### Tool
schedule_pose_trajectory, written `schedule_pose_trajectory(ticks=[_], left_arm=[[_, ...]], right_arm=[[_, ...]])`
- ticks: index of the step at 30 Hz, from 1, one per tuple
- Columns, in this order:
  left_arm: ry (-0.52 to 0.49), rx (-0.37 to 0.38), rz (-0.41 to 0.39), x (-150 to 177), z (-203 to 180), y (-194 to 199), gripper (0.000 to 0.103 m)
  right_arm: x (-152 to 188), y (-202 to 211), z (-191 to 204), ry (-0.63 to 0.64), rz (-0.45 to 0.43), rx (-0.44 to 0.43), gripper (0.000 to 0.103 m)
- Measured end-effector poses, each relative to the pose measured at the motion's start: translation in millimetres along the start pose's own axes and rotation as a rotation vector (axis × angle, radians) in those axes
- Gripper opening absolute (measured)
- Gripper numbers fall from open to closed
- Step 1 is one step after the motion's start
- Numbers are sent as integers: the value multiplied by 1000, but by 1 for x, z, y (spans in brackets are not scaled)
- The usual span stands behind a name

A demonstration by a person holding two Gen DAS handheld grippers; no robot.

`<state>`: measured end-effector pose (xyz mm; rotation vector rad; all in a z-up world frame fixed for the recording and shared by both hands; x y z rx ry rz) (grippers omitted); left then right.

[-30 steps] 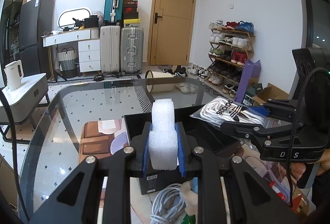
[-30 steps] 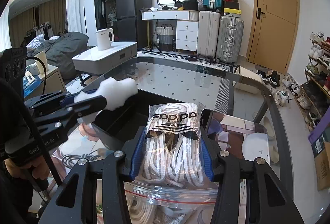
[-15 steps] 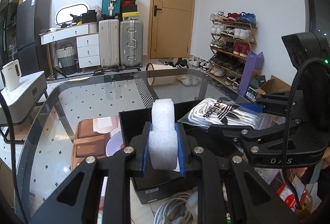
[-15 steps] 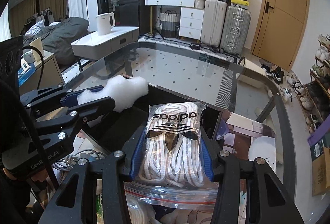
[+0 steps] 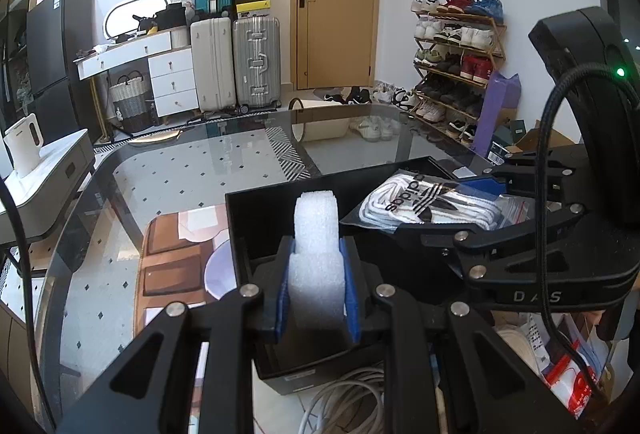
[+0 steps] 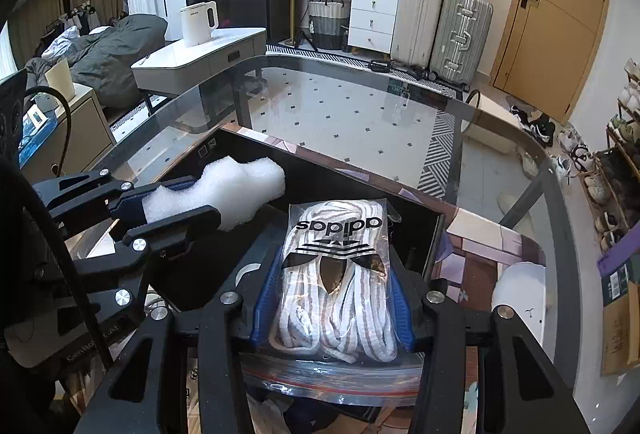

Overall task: Organize soft objects
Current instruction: 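Open the left tool over the box while the right tool releases the lace bag inside, then move both tools back toward the remaining items on the mat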

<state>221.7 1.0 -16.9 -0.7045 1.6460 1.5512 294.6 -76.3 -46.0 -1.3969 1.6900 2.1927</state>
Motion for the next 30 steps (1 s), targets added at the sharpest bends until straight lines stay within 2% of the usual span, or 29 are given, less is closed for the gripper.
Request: schedule_pose_trajectory(ticks=[4,8,10,11,12,14,16,17,18,20,23,30], left_arm=[[-1,1,3,0,-1,-1,21],[10,6,2,0,0,-1,26],[17,12,-1,0,2,2,39],[25,7,-7,0,4,5,55],[31,22,-25,-1,3,11,58],[32,9,-40,-3,6,20,60],[30,-13,-53,-4,9,29,78],[39,-23,-66,-6,12,35,96],[59,-33,-98,-7,16,44,103],[94,-14,-123,-7,21,55,103],[126,-23,-112,-3,32,65,103],[106,-64,-102,13,33,93,103]], right_arm=[[-1,-5,1,2,9,1,49],[-3,-3,0,9,-13,14,59],[-6,8,-3,18,-77,46,72],[-7,14,-5,17,-104,58,77],[-9,23,-9,7,-135,65,85],[-9,37,-15,-16,-172,58,90],[-7,52,-21,-38,-192,49,96],[-5,59,-24,-50,-199,48,97],[-2,66,-26,-61,-203,45,98],[4,77,-28,-81,-207,40,100],[17,90,-31,-126,-199,11,102],[62,118,-29,-183,-203,10,103]])
Point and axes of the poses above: each gripper's, at about its wrist camera, not at the fingertips, and y roughly against the way its jaws point, z to its left, x to its underside, the point moved 7 cm from there along -y, roughly the way its jaws point, and after that the axes turned 4 degrees about -y, right-handed, at the moved point
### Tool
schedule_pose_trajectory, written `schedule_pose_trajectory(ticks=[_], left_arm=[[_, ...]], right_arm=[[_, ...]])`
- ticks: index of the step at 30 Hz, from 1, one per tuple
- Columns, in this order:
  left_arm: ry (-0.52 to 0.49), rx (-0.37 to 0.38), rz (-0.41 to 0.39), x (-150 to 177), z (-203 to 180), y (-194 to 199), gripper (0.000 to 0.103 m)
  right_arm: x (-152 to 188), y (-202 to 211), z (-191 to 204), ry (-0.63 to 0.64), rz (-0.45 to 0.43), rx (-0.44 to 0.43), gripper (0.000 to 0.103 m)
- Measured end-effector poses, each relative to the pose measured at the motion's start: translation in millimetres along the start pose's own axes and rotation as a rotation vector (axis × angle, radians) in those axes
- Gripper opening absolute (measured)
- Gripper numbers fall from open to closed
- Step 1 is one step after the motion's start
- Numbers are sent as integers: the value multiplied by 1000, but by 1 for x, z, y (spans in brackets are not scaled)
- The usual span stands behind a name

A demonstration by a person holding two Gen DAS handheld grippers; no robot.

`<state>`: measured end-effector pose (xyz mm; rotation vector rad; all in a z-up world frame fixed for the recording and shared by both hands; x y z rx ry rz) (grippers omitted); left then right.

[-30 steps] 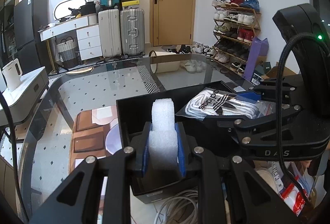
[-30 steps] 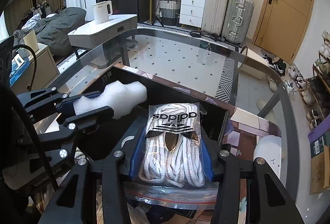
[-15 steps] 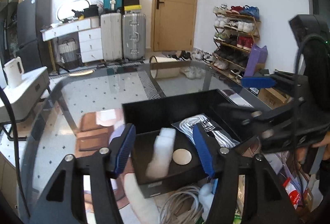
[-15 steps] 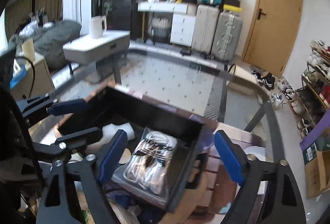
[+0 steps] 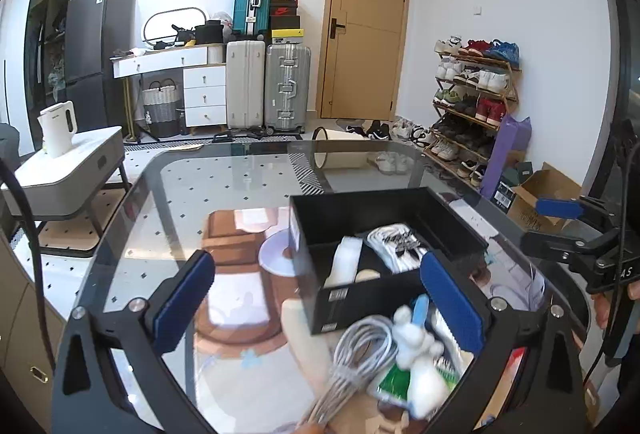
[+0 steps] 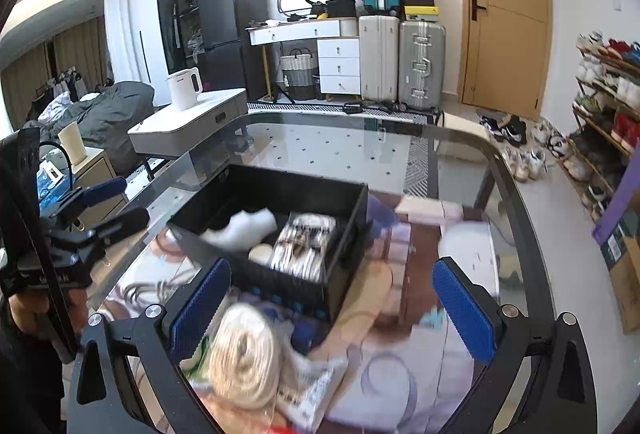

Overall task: Organize soft objects
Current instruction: 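Move both tools back toward the remaining items on the mat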

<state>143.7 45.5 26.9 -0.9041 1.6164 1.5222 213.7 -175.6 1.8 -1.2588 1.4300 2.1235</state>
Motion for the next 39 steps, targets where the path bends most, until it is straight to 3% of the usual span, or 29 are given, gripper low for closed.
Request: schedule_pose_trajectory(ticks=[14,28,39], left_arm=[[28,5,7,37,-1,33,103],[9,-5,50,70,-7,31,103],[-26,2,39,80,-13,22,103]], right_arm=[[56,46,-7,-61,-23,28,103],[106,37,1,-83,57,30,103],[134,24,-1,-82,116,51,103]])
Point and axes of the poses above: each gripper's, at about its wrist camera, not at the fingertips, and y roughly against the way its jaws point, z to its left, x to its underside, the point moved 7 cm from there along -y, roughly the way its jaws point, and after that the axes turned 4 degrees about -y, right-handed, at the moved point
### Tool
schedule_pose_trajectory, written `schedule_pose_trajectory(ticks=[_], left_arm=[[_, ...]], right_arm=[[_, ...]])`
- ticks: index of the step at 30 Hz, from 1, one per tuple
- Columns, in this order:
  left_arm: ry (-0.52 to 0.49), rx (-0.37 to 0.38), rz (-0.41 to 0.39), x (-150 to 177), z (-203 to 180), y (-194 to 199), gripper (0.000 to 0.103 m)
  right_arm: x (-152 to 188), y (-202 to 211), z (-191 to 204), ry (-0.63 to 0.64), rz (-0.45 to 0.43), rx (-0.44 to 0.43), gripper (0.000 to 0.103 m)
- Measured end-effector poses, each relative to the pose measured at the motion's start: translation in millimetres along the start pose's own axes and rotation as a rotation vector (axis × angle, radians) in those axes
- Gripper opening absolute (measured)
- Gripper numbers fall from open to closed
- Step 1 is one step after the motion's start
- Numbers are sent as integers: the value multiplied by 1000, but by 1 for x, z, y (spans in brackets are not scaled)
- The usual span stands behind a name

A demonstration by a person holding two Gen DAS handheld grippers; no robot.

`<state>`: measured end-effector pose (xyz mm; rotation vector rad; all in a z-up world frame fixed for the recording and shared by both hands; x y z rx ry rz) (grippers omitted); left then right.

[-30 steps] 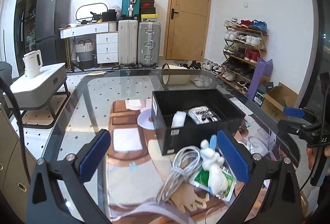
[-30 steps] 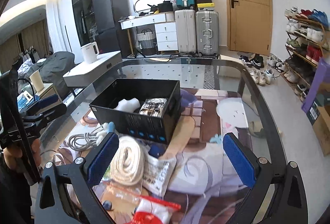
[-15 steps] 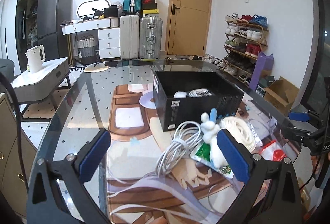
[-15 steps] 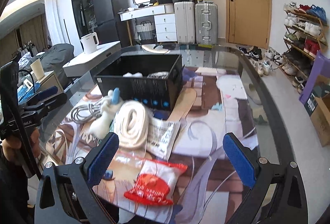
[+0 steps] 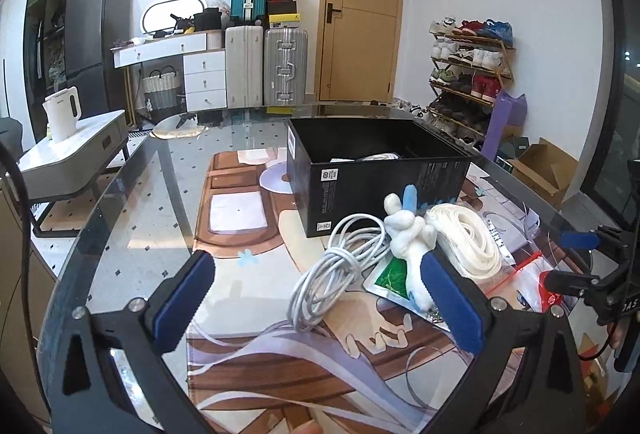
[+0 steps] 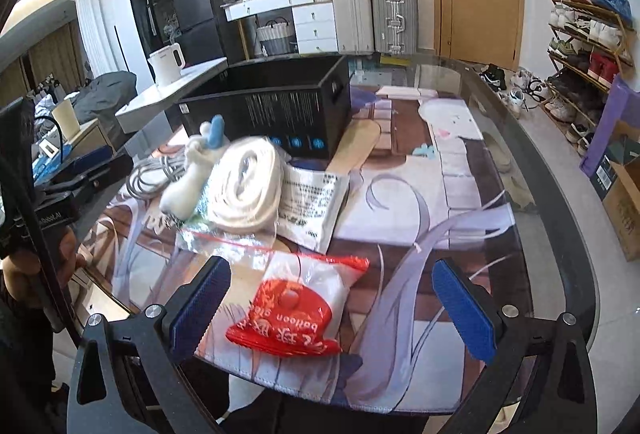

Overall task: Organize soft objects
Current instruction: 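Move both tools back toward the remaining items on the mat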

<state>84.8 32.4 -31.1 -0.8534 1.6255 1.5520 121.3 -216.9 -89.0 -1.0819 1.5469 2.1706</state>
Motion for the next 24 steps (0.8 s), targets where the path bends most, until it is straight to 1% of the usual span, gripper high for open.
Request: schedule_pose_trajectory(ticks=[9,12,16,24], left_arm=[[1,-3,10,4,0,-2,103],[-2,-4,12,5,-1,-2,103],[-4,-5,14,5,-2,-2,103],[-8,-12,17,7,-3,-2,103]], right_arm=[[15,-15,2,42,48,25,103],[15,-18,0,46,58,30,103],[15,-21,-6,56,62,58,103],[14,-25,-11,64,68,48,102]])
Point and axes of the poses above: each gripper's, at about its wrist camera, not at the fingertips, and y roughly against the way its jaws point, z to its left, x to its underside, the point moved 7 cm from there along -y, roughly the way its jaws point, and after that the axes turned 4 degrees about -y, right-handed, at the moved point
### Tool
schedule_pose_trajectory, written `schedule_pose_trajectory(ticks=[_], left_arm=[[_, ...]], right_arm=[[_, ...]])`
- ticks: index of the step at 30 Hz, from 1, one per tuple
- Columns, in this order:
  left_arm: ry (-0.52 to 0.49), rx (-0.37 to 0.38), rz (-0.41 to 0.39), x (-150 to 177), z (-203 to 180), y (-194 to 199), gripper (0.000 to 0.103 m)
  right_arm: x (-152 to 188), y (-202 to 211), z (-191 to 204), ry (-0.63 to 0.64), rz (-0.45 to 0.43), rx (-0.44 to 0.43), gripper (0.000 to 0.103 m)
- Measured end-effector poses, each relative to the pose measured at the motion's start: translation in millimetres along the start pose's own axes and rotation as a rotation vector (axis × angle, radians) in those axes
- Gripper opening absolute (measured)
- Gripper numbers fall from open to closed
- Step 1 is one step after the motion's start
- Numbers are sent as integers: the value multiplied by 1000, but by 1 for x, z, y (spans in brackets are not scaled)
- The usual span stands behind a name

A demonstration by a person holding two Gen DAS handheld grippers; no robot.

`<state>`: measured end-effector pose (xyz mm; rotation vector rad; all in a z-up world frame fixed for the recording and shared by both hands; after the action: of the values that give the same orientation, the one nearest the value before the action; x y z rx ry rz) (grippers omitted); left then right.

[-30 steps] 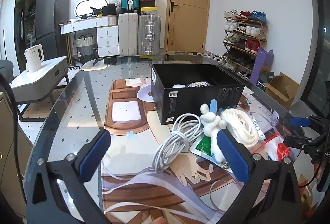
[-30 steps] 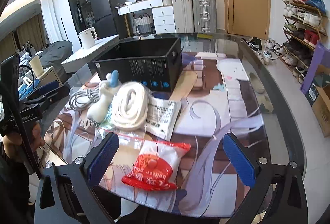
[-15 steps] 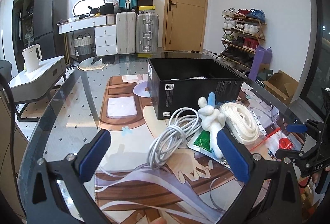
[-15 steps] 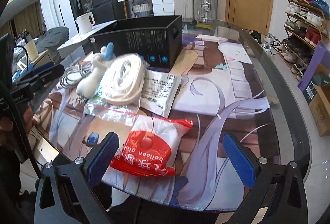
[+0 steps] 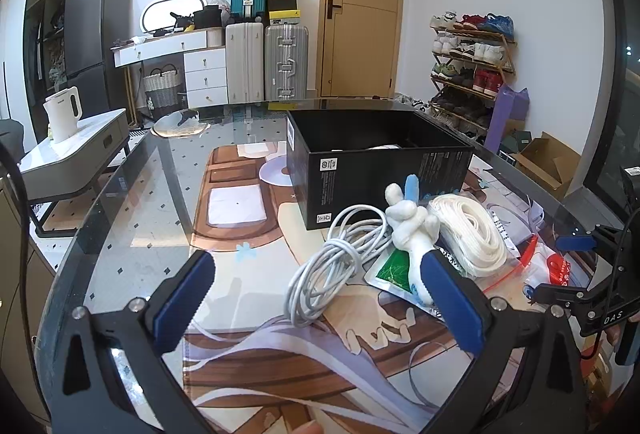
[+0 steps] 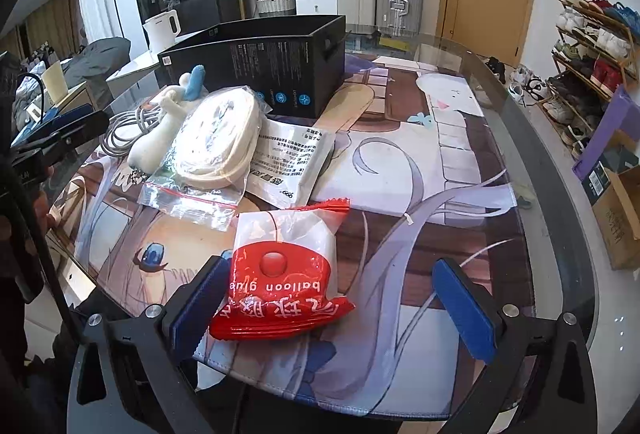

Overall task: Organize soft objects
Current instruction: 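Move both tools back toward the remaining items on the mat, then grasp the coiled white cable with the left tool while the right tool grasps the red glue bag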

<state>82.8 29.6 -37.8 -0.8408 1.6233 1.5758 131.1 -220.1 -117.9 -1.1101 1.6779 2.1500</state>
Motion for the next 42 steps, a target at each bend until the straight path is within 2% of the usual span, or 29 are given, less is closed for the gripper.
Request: schedule_pose_trajectory(ticks=[9,19,25,32,42], left_arm=[[-1,-15,1,-2,2,-1,103],[-18,-32,38,-7,12,-15,103],[-40,-43,56,-12,12,-24,103],[-91,-54,83,-17,11,-33,103],[-36,-6,159,-9,19,-46,103]], right_arm=[[1,-1,0,4,-11,-1,102],[4,4,3,17,-46,-4,101],[4,10,2,16,-72,-10,81],[3,11,3,26,-84,-19,69],[0,10,3,28,-89,-33,56]])
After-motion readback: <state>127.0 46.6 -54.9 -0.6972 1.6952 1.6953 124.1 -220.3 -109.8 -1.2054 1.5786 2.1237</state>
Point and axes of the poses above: each gripper's, at about its wrist camera, not at the fingertips, and y roughly against the way its jaws point, z to its left, x to its underside, the point moved 7 cm from there along -y, roughly the way its jaws point, and after that the axes turned 4 degrees about -y, right-handed, at the moved point
